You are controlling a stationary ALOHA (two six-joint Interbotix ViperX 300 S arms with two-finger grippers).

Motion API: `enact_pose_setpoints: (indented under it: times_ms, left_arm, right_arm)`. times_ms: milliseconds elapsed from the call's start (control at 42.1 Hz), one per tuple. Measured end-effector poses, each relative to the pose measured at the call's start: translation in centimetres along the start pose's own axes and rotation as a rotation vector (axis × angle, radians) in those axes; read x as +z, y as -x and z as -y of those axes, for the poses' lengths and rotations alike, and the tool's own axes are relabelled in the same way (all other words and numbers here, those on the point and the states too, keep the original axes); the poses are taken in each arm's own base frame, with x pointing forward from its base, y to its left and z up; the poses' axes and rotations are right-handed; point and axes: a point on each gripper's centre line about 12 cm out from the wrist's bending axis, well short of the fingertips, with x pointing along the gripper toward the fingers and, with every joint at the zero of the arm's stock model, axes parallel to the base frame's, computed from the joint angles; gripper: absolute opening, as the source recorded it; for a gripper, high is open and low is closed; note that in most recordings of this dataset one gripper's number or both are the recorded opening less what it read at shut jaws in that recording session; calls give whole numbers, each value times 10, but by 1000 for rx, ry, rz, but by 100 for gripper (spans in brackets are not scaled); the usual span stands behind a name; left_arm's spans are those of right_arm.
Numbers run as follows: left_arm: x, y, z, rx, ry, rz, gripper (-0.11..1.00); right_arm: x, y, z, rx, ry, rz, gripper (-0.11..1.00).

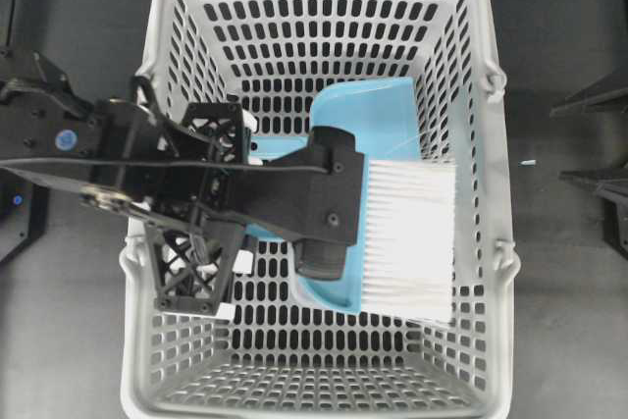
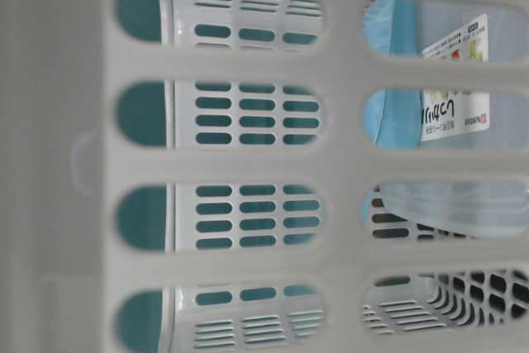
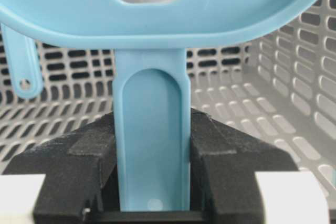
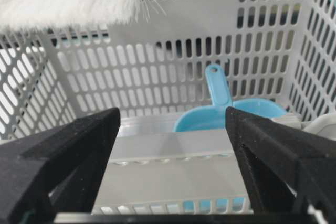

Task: Pick up the hand brush from the shopping basket with the left arm.

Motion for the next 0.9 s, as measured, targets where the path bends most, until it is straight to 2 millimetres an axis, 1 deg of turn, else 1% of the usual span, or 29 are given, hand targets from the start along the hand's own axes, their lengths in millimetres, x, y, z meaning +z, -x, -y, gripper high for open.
enact_pose_setpoints:
  times_ms: [404,902]
  left_arm:
    - [3,-12,1,3,5,-29,24]
    - [4,-13,1,2,2,-32,24]
  right_arm:
    - [-6,2,1,-1,1,-5,77]
    - [-7,2,1,-1,0,-8,77]
